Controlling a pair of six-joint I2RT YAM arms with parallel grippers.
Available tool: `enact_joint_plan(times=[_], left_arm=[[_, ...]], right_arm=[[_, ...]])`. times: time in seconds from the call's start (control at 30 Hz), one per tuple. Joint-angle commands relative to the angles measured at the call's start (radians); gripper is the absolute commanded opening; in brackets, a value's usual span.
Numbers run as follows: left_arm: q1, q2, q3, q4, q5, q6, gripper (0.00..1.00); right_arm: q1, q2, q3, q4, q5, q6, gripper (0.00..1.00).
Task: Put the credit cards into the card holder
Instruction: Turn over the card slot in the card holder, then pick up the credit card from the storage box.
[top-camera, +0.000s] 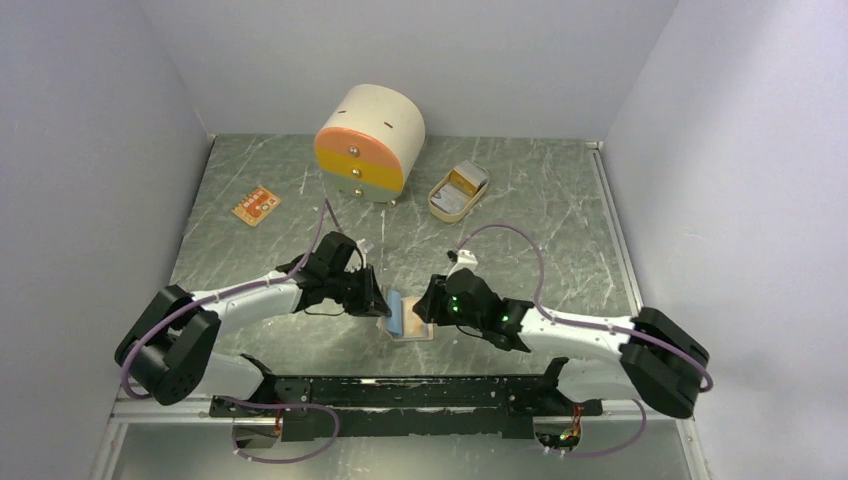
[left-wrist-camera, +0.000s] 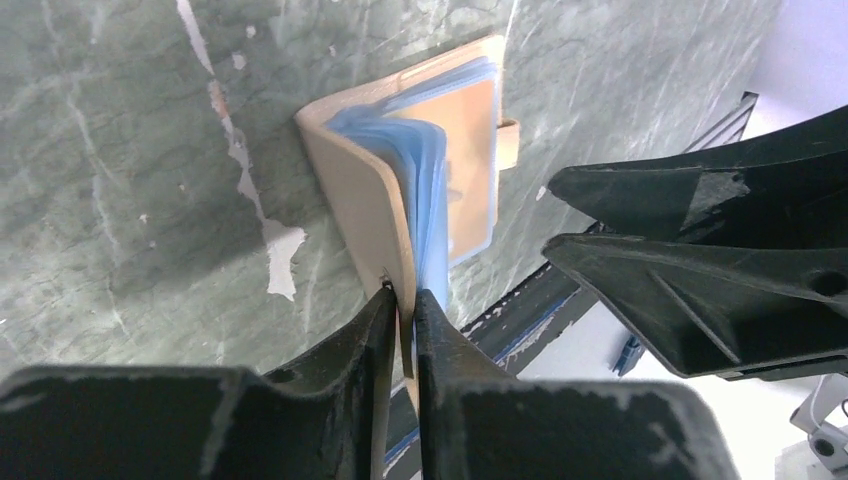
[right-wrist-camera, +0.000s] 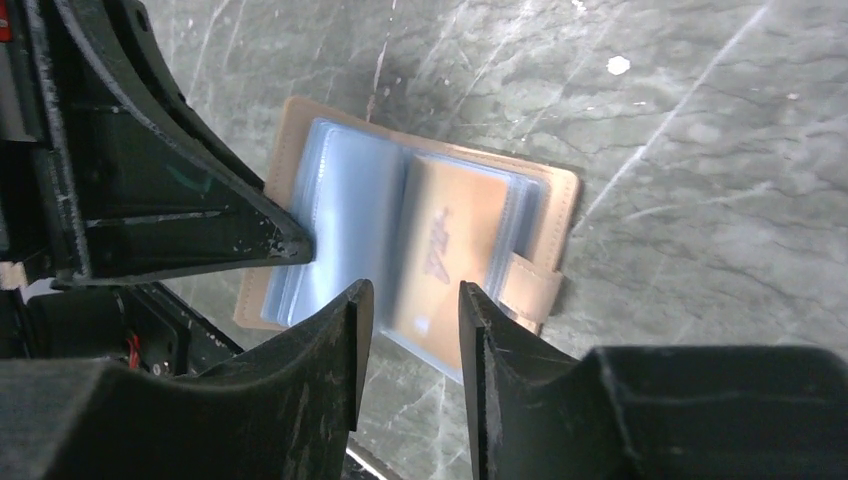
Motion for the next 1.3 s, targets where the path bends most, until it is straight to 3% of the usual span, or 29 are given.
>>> enact_joint_plan(times=[0.0,0.23,0.57,0.63,0.8,1.03,1.27], left_arm=[[0.004,-0.04,0.006,-0.05,-0.043,0.016,0.2],[0.031,-0.112,-0.032,-0.02,-0.01,-0.013,0.33],[0.043,-0.05,-0.037,0.0,-0.012,0.018,0.36],[0.044,-0.048,-0.031,-0.007,-0.021,0.033,0.33],[0.044,-0.023,-0.013,-0.001,-0.009,0.071,0.14],[0.044,0.005,-0.002,0.039,0.066,0.109,0.1],[0.044,0.0,-0.012,0.045,0.079,0.122,0.28]], right_arm=[[0.006,0.125,0.061,0.067,-0.062,-0.041,0.39],[0.009,0.23,0.066,0.091,-0.061,-0.018,0.35],[0.008,0.241,0.101,0.033,-0.028,-0.064,0.36],[0.009,0.232,0.134,-0.002,-0.021,-0.109,0.38],[-0.01,0.186,0.24,-0.118,0.062,-0.235,0.47],[-0.142,0.176,0.384,-0.201,0.153,-0.428,0.55],[-0.366,0.225,0.493,-0.188,0.114,-0.631,0.64]])
